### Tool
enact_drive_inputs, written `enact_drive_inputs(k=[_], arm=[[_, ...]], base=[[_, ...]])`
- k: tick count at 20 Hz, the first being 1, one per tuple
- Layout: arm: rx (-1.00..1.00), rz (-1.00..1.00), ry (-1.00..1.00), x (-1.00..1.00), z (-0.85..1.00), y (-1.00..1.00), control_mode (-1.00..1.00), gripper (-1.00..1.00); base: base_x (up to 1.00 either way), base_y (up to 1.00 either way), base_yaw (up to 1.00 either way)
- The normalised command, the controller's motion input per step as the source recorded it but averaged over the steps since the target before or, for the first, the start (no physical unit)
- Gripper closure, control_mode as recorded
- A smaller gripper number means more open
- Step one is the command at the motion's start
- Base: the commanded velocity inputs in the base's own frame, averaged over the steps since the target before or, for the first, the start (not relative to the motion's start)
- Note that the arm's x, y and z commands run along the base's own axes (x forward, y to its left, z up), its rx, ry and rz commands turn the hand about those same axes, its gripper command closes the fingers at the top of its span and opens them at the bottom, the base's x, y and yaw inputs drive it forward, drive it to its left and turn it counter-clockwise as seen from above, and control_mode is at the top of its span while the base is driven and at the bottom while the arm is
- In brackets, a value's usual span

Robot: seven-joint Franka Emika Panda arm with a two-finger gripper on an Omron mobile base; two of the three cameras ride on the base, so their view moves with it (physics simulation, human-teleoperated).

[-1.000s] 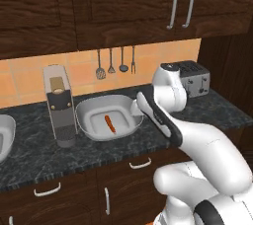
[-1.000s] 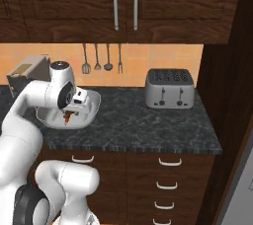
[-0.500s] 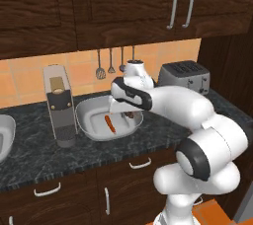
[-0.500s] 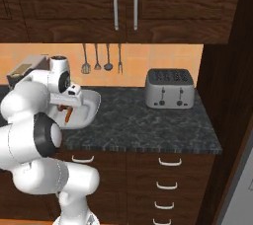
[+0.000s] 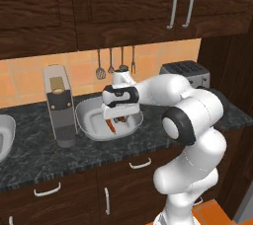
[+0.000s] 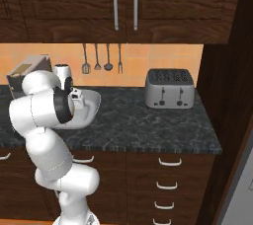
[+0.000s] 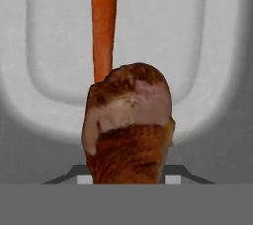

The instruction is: Place one carrot and one chicken drumstick in each tupperware on the nearby counter, to pack two identical lunches.

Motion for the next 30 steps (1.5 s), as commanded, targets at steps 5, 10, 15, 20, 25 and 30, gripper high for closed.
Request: enact_drive_inputs(k=[5, 10, 15, 20, 25, 30], arm=[[0.0, 0.07, -0.09, 0.54, -0.27, 0.0, -1.0, 1.0], [0.0, 0.02, 0.04, 0.15, -0.44, 0.11, -1.0, 1.0], [0.0, 0.01, 0.04, 0.01, -0.57, 0.14, -1.0, 1.0], [0.0, 0.01, 0.0, 0.15, 0.18, 0.0, -1.0, 1.0], [0.0, 0.02, 0.03, 0.07, 0.33, 0.02, -1.0, -1.0], [-0.01, 0.0, 0.0, -0.01, 0.18, 0.0, -1.0, -1.0]], base=[[0.0, 0.0, 0.0], [0.0, 0.0, 0.0], [0.0, 0.0, 0.0], [0.0, 0.0, 0.0], [0.0, 0.0, 0.0], [0.0, 0.0, 0.0]])
